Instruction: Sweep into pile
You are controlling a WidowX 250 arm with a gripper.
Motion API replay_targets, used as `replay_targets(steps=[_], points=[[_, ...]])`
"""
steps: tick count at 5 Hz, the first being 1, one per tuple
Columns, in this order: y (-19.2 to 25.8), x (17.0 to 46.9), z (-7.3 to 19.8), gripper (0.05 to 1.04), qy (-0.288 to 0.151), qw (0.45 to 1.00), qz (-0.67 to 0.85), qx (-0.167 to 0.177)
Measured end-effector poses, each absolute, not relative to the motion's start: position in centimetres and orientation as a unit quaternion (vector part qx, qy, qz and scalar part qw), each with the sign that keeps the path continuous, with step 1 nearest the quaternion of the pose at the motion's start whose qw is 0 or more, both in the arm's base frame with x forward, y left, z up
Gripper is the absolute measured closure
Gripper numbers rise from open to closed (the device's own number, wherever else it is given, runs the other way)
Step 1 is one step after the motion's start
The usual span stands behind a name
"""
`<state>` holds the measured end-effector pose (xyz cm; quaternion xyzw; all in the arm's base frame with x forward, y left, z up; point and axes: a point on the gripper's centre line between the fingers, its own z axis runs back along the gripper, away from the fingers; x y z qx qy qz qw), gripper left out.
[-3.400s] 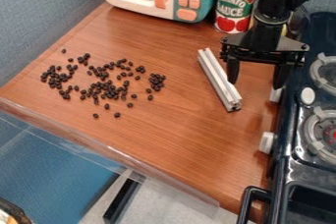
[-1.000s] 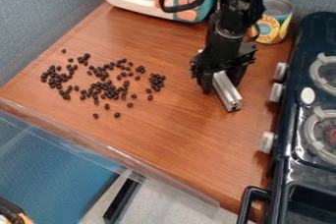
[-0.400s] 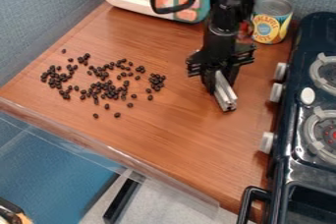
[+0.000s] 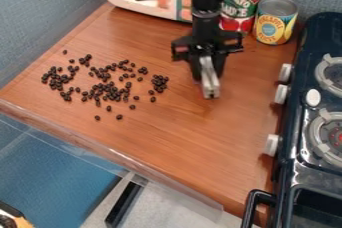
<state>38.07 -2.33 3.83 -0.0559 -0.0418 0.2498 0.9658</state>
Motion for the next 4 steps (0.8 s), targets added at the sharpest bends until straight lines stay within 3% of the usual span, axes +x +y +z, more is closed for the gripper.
replay_targets(steps=[1,3,4], points=[[0.0,36.7,4.8,0.7,-0.032,0.984,0.162,-0.065],[5.7,33.0,5.2,0.7,-0.02,0.999,-0.014,-0.028],[10.4,31.6,5.7,0.7,-0.042,0.998,-0.04,-0.009]])
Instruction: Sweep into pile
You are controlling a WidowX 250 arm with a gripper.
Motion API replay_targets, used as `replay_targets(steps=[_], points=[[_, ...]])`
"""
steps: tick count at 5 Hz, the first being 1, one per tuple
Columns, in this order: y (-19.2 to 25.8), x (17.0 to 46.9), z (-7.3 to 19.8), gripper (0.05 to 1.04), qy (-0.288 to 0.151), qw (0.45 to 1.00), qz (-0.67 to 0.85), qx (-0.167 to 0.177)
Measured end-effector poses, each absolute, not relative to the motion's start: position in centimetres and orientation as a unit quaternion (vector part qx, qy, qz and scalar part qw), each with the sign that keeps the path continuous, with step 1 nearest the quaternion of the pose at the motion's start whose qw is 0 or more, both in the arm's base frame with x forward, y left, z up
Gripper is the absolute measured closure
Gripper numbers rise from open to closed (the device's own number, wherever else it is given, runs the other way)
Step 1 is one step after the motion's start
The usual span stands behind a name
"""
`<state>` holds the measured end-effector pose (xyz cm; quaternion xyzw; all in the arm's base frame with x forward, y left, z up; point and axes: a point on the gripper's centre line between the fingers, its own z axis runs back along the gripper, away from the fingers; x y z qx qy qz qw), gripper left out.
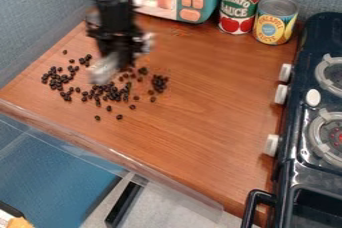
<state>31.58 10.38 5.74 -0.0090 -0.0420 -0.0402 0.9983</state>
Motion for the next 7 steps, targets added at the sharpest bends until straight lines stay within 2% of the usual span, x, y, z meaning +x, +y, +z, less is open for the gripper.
replay_targets(steps=[1,2,4,5,7], points=[[13.7,30.7,6.4,0.7,-0.071,0.997,-0.023,-0.017],[16.4,31.1,7.2,0.7,-0.105,0.994,0.006,-0.007],[20.6,31.4,5.6,0.7,-0.106,0.994,0.03,0.024],[21.4,31.3,4.1,0.7,-0.098,0.994,0.033,0.035],[21.9,31.1,3.6,0.7,-0.107,0.993,0.025,0.051]])
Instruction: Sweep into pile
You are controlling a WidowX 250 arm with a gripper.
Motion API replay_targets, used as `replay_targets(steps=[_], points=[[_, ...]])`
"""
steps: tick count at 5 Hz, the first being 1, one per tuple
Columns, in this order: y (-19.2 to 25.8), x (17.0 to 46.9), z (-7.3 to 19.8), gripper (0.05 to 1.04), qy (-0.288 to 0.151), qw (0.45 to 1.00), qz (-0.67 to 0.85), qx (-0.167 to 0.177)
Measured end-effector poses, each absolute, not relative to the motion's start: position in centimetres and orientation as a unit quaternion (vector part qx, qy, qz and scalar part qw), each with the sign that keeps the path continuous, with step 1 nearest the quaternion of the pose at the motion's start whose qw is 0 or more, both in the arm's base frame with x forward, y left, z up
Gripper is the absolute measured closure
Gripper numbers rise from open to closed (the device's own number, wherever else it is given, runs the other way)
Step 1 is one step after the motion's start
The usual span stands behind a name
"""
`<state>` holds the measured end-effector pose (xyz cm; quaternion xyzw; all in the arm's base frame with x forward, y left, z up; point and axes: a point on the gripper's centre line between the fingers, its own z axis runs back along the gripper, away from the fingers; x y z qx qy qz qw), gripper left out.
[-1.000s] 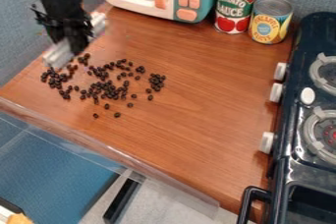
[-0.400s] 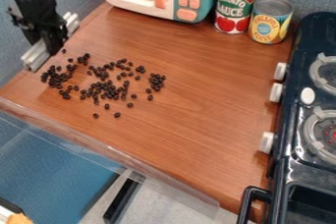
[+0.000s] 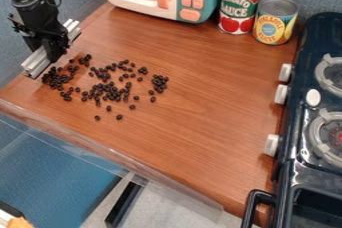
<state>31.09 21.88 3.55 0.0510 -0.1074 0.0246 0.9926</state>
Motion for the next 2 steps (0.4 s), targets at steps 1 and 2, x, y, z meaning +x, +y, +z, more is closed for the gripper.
replay_targets(steps=[1,2], points=[[22.56,30.57,3.19,0.7,-0.107,0.992,0.031,0.063],[22.92,30.41,2.96,0.7,-0.109,0.99,0.04,0.078]])
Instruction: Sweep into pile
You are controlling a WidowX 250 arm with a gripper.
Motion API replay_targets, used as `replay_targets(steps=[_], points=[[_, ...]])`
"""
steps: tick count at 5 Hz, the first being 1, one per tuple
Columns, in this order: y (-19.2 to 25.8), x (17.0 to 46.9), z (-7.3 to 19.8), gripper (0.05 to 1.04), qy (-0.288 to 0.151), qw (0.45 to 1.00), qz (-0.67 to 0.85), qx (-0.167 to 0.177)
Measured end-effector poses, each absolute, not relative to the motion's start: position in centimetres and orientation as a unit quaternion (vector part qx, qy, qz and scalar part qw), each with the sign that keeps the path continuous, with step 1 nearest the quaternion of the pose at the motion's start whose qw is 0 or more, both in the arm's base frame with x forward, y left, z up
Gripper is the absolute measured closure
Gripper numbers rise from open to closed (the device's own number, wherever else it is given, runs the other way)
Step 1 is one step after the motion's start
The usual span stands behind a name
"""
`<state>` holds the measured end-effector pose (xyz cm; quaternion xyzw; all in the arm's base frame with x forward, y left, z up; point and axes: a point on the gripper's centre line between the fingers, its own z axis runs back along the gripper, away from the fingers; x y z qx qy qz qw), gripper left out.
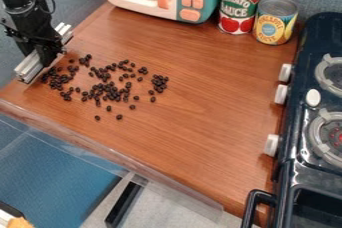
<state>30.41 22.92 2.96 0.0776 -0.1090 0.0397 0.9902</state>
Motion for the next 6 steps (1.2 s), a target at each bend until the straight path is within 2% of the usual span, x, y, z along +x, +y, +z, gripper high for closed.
replay_targets(steps=[2,4,6], points=[[23.6,30.2,3.0,0.7,-0.108,0.988,0.054,0.096],[23.9,29.7,1.6,0.701,-0.088,0.99,0.065,0.094],[24.0,30.0,1.4,0.7,-0.088,0.99,0.067,0.091]])
